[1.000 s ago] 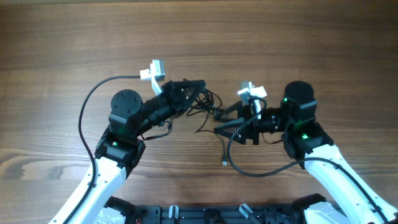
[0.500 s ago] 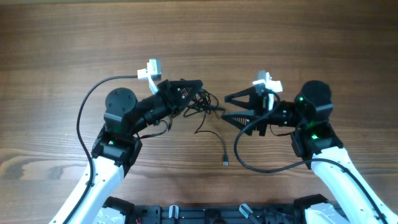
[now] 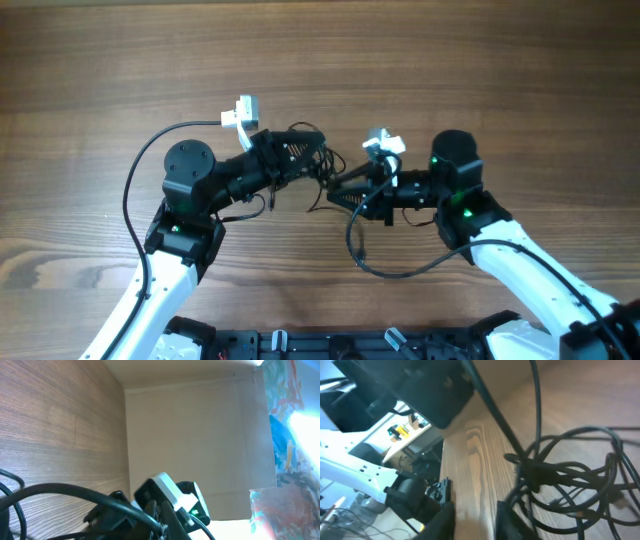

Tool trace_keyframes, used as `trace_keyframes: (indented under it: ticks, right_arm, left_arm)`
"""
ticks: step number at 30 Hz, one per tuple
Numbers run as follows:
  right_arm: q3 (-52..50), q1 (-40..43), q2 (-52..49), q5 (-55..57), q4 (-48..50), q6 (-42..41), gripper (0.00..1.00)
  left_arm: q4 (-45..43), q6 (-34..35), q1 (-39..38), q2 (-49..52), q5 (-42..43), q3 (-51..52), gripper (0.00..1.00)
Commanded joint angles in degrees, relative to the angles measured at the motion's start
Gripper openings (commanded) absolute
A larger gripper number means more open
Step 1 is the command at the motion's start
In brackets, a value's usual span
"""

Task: Untangle cables
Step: 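Grasp a hanging strand with the right gripper next to the left gripper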

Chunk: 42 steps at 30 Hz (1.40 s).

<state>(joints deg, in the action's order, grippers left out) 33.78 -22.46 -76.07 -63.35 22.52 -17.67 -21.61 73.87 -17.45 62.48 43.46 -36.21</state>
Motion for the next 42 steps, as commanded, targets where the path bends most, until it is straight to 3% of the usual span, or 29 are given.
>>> trace_keyframes:
  ticks: [1,2,4,5,6,7,12,15,20,24,28,32,39,41,42]
  right_arm:
    - [0.2,-0.3,-1.0,-1.0,-0.8,-4.4,0.07]
    - [0.2,-0.3,-1.0,0.2,-1.9,-4.9,0.05]
    - [0.2,-0.3,-1.0,3.5,-3.8,-4.9,0.13]
    - [0.2,-0.3,-1.0,3.8,-4.0,-4.9,0.18]
    - [0.2,-0.3,-1.0,3.8,-3.9,-4.9,0.34]
    - [0.2,-0.4,-1.0,3.8,-3.6,-5.0,0.40]
    - [0.2,-1.7,-1.0,6.1,-3.0,-5.0,0.54]
    - [0.2,-4.6,-1.0,11.8,-1.8,-5.0,0.68]
    - [0.5,-4.7,-0.3,12.3,0.8,-6.7,0.76]
    - [0.5,-3.2,3.4,9.6,0.8,-6.3,0.74]
    - [0.5,-2.8,5.8,14.2,0.5,-3.3,0.69]
    - [0.5,-3.5,3.8,14.0,-0.5,-3.4,0.60]
    - [0.5,-10.4,-0.9,16.1,-2.9,-3.4,0.56]
    - [0.5,-11.2,-2.3,16.9,-2.9,-3.5,0.45]
    - [0.5,-11.3,-2.5,16.9,-2.9,-3.6,0.31]
  left_arm:
    - [-0.4,0.5,2.2,-0.8,2.0,-0.5,0.04]
    - [-0.4,0.6,4.2,-0.8,3.5,-0.5,0.04]
    - [-0.4,0.5,7.0,-0.8,6.0,-0.5,0.04]
    - [-0.4,0.5,7.9,-0.8,6.9,-0.5,0.04]
    - [-0.4,0.5,9.4,-0.8,8.7,-0.5,0.04]
    - [-0.4,0.6,10.7,-0.8,10.4,-0.5,0.04]
    - [-0.4,0.9,12.0,-0.8,12.5,-0.5,0.04]
    - [-0.4,3.4,12.0,-0.8,12.5,-0.5,0.04]
    - [-0.3,3.4,12.0,-0.8,13.9,-0.5,0.04]
    - [3.2,3.1,12.0,-0.7,14.2,-0.5,0.04]
    - [6.1,3.1,12.0,-0.4,14.1,-0.5,0.04]
    - [6.1,3.1,12.0,-0.4,14.1,-0.5,0.04]
    - [6.1,3.1,11.9,-0.4,14.2,-0.5,0.04]
    - [6.1,3.1,11.7,-0.4,14.2,-0.5,0.04]
    - [6.1,3.1,11.3,-0.4,14.2,-0.5,0.04]
